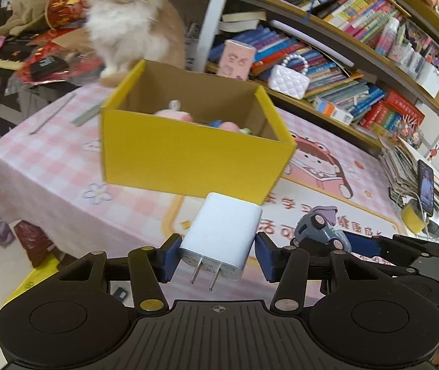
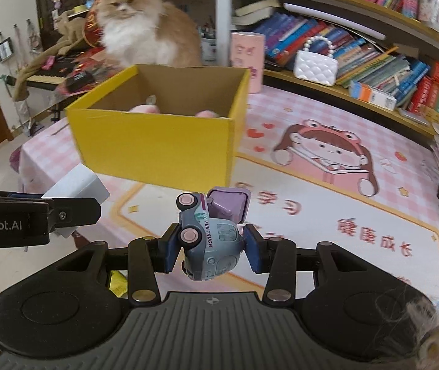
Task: Organize objects
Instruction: 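Carry the charger with the left tool while the right tool carries the truck to the box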
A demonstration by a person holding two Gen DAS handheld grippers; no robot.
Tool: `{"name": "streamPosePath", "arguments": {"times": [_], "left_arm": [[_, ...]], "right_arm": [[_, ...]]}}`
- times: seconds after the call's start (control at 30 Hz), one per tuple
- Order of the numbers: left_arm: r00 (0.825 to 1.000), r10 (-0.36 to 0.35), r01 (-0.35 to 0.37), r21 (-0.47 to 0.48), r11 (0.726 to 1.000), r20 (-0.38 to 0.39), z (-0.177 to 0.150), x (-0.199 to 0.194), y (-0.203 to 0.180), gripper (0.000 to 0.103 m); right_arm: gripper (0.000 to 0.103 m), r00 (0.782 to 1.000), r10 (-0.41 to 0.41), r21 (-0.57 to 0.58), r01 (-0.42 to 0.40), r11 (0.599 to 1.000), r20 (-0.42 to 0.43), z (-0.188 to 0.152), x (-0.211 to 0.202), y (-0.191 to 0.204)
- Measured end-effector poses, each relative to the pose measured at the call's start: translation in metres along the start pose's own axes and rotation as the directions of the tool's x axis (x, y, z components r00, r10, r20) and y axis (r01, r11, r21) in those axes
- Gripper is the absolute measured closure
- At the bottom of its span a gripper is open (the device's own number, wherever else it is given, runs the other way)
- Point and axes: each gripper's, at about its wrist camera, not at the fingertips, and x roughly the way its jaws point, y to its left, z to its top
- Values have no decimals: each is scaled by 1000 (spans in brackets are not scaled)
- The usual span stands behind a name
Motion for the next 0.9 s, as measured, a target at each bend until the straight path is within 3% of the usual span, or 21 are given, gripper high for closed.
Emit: {"name": "streamPosePath", "arguments": {"times": [0.47,0.9], "left_arm": [[999,19,-19,-6,1000,51,-9,-36,44,53],[997,5,-4,-23,1000,74,7,-30,48,53]], "right_arm": [[62,999,31,-35,-30,999,20,-6,-11,66],[62,1000,15,-13,-15,1000,9,8,-5,63]]}}
